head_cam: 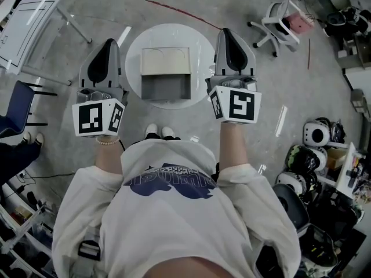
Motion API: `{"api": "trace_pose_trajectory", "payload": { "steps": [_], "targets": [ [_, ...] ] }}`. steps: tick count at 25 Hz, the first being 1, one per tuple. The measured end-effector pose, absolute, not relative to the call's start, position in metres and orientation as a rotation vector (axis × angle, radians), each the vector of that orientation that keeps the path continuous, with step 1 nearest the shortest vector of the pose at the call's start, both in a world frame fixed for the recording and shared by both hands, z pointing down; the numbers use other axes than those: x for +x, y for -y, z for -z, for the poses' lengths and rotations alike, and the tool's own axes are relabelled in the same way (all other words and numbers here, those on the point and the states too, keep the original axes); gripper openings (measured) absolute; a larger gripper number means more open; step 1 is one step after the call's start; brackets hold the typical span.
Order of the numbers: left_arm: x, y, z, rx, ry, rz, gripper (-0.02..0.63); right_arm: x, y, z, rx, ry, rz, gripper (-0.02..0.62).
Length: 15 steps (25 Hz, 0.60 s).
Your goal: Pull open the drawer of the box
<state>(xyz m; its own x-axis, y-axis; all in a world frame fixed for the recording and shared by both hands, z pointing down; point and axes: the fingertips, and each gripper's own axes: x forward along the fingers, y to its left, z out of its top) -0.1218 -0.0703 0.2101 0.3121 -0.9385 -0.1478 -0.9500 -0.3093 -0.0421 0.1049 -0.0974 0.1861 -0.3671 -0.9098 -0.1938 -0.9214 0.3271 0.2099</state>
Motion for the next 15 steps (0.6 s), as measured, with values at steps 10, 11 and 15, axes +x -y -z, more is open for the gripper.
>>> {"api": "trace_pose_trajectory", "payload": {
  "steps": [10, 11, 15],
  "targets": [
    [-0.133, 0.068, -0.212, -2.442, -1.803, -0.134, 0.006, 0.106, 0.091, -0.181, -1.755, -2.537, -0.479, -0.005],
    [-0.135, 0.067, -0.212, -2.438, -1.809, -0.136, 0.008, 0.108, 0.09, -0.18, -1.757, -2.535, -0.487, -0.005],
    [-0.144, 0.065, -0.212, -2.416, -1.838, -0.144, 0.008, 0.116, 0.087, -0.174, -1.77, -2.512, -0.513, -0.005]
  ]
}}
